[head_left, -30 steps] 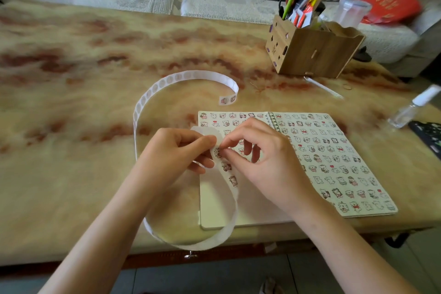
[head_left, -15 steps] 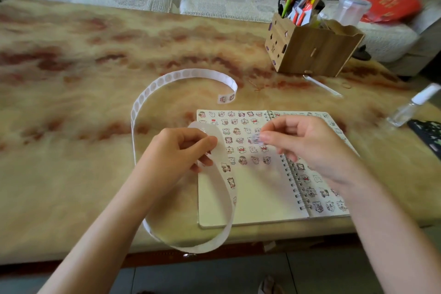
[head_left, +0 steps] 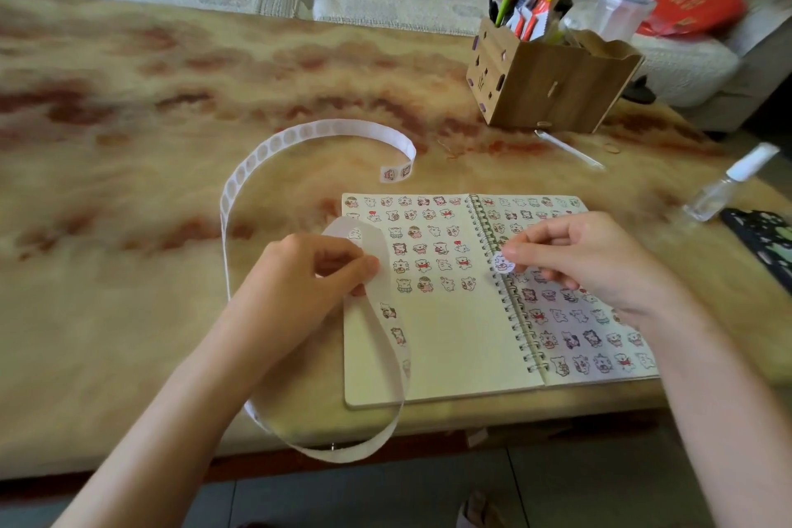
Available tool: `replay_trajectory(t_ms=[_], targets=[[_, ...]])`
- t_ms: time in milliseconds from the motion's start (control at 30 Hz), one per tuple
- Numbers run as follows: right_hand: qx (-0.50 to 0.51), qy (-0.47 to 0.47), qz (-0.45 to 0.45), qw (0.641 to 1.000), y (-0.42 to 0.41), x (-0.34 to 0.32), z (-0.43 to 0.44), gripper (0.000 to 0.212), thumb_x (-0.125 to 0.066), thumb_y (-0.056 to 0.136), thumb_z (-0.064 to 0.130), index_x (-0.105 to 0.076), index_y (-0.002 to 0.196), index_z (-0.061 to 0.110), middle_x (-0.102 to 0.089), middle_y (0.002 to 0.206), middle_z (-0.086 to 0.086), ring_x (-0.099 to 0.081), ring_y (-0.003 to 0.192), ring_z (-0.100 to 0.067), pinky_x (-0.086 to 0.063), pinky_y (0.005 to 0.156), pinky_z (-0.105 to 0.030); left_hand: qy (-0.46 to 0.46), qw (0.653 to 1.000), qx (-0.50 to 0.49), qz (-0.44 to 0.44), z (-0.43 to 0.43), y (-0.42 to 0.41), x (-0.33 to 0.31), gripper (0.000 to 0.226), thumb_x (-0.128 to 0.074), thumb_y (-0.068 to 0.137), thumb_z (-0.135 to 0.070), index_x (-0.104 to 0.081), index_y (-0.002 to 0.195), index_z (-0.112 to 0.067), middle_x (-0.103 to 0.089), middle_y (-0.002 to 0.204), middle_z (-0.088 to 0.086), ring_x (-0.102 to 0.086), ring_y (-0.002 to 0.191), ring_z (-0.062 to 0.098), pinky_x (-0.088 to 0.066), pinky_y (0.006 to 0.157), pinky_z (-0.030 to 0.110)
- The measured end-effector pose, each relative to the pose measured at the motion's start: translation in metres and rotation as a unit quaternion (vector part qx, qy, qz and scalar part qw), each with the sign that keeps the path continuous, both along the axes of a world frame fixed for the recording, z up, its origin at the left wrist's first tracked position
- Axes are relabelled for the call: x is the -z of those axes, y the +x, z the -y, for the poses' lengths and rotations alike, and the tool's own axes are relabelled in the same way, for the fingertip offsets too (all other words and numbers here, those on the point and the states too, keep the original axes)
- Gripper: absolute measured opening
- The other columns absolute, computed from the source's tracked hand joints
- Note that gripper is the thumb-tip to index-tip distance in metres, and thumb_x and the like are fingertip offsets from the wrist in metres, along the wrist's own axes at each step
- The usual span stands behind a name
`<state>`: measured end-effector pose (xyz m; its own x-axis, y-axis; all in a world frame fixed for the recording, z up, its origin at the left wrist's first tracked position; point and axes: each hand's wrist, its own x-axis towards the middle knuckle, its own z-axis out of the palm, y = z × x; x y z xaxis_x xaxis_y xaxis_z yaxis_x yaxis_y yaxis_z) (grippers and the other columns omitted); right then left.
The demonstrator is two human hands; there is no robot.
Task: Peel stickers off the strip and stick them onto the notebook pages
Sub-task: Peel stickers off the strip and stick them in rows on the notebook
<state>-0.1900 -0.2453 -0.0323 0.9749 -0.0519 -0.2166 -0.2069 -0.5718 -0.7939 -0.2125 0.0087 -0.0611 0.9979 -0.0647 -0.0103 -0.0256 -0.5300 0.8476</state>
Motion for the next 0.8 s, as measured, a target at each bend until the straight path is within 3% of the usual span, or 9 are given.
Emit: replay_trajectory(t_ms=[167, 367, 433, 567, 800], targets=[[-0.025, 0.003, -0.005, 1.0, -0.001, 0.004, -0.006, 0.006, -0.076, 0.078, 0.023, -0.075, 0.077, 0.017, -0.064, 0.056, 0.009, -0.047, 0.045, 0.003, -0.035, 0.046, -0.01, 0.007, 1.0, 0.002, 0.001, -0.001, 0.001, 0.0, 0.018, -0.063, 0.087, -0.028, -0.072, 0.072, -0.023, -0.069, 0.067, -0.018, -0.055, 0.053, -0.01, -0.038, 0.055, 0.004], [-0.023, -0.004, 0.012, 1.0, -0.003, 0.007, -0.01, 0.006, -0.076, 0.078, 0.022, -0.076, 0.074, 0.017, -0.067, 0.056, 0.013, -0.053, 0.047, 0.01, -0.036, 0.064, -0.021, 0.008, 1.0, 0.002, -0.004, -0.003, 0.002, 0.002, 0.018, -0.063, 0.087, -0.03, -0.072, 0.071, -0.027, -0.069, 0.065, -0.019, -0.056, 0.052, -0.008, -0.038, 0.053, 0.004], [-0.022, -0.01, 0.012, 1.0, -0.004, 0.006, -0.01, 0.006, -0.077, 0.077, 0.023, -0.076, 0.074, 0.018, -0.071, 0.064, 0.011, -0.059, 0.055, 0.008, -0.042, 0.071, -0.024, 0.008, 1.0, 0.002, -0.006, -0.003, 0.002, 0.002, 0.017, -0.063, 0.087, -0.031, -0.072, 0.072, -0.028, -0.069, 0.065, -0.019, -0.055, 0.05, -0.007, -0.039, 0.052, 0.005], [-0.015, -0.033, 0.016, 0.999, -0.006, 0.005, -0.014, 0.005, -0.078, 0.076, 0.024, -0.077, 0.075, 0.019, -0.075, 0.076, 0.003, -0.069, 0.081, -0.014, -0.051, 0.087, -0.034, 0.006, 1.0, 0.002, -0.007, -0.003, 0.002, 0.001, 0.016, -0.062, 0.087, -0.031, -0.073, 0.075, -0.027, -0.069, 0.065, -0.018, -0.054, 0.05, -0.007, -0.038, 0.052, 0.004], [-0.012, -0.05, 0.022, 0.998, -0.007, 0.006, -0.016, 0.006, -0.079, 0.075, 0.024, -0.077, 0.071, 0.021, -0.074, 0.074, 0.003, -0.069, 0.081, -0.016, -0.051, 0.091, -0.041, 0.004, 1.0, 0.0, -0.013, -0.005, 0.003, 0.003, 0.018, -0.063, 0.086, -0.032, -0.073, 0.073, -0.027, -0.07, 0.066, -0.016, -0.049, 0.045, 0.0, -0.04, 0.051, 0.008]])
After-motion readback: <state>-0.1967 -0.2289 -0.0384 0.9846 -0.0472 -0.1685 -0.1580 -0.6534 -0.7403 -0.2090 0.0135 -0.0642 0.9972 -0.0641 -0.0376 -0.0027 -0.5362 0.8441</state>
